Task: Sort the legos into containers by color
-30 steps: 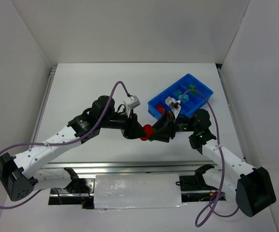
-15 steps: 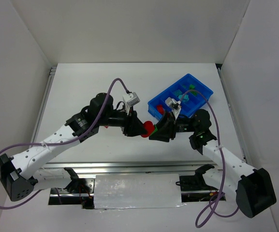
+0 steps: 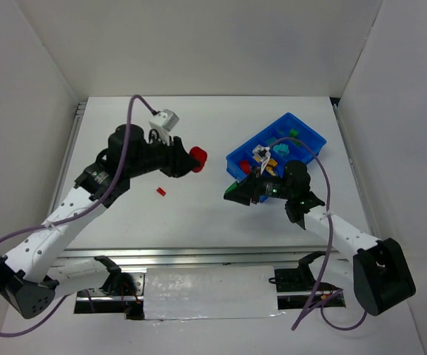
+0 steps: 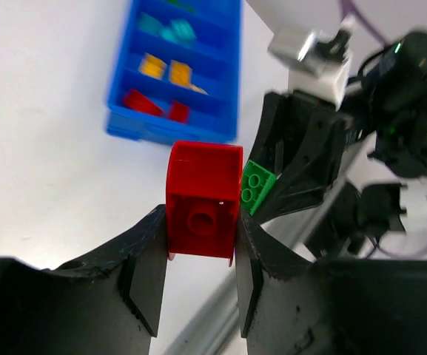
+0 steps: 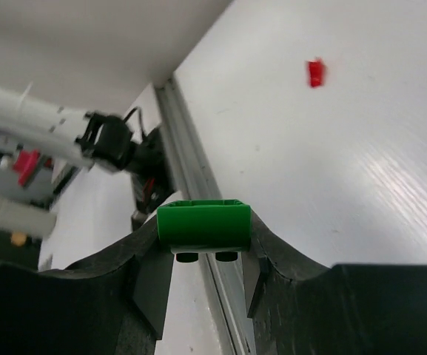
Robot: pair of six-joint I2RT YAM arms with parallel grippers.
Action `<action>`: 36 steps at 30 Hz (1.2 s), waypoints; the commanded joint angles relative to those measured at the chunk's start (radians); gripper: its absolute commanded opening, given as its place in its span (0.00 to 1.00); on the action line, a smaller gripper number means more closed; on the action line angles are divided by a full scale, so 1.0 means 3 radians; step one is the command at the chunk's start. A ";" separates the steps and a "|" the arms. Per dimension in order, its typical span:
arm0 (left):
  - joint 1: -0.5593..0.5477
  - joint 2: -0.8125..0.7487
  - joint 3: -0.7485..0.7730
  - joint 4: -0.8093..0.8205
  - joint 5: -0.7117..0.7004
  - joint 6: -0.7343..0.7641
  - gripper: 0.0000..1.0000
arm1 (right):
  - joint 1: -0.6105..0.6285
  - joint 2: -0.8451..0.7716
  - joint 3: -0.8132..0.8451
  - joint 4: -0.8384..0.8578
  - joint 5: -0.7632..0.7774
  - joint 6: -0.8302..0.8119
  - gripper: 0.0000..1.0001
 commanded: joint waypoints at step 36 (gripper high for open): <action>0.0104 -0.0665 -0.0478 -0.0406 -0.0048 0.0300 0.00 | -0.1811 0.2678 0.3828 -0.3278 0.2593 0.0418 1.00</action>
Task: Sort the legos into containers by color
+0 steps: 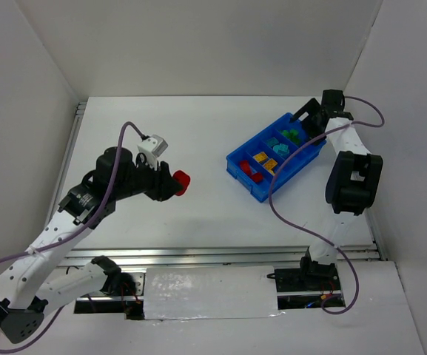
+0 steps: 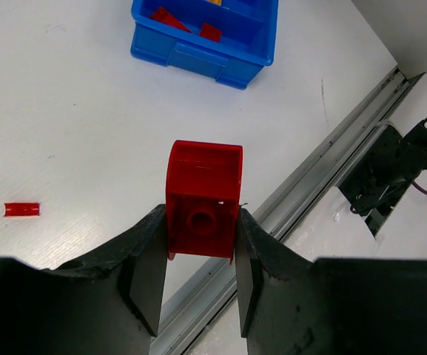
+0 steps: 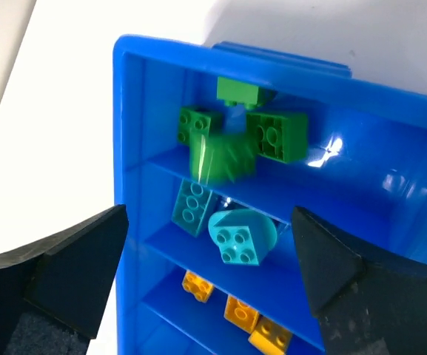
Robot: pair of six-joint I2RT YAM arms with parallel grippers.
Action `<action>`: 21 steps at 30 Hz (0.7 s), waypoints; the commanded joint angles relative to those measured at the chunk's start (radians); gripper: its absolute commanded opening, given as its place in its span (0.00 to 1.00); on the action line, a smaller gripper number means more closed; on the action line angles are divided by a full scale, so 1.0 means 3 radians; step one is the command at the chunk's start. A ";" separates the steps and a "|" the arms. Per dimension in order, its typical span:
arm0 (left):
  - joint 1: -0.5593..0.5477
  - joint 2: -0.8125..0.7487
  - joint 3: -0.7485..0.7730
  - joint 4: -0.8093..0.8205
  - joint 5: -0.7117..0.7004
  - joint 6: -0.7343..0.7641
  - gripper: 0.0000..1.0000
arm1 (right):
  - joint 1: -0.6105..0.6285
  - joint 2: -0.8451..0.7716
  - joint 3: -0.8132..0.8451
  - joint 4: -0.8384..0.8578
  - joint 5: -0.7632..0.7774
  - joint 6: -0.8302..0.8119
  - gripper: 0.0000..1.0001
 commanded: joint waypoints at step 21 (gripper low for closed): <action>0.0028 -0.0035 -0.0226 0.1433 0.2338 -0.0416 0.00 | 0.2536 -0.3258 -0.2951 0.3748 -0.2905 -0.0093 1.00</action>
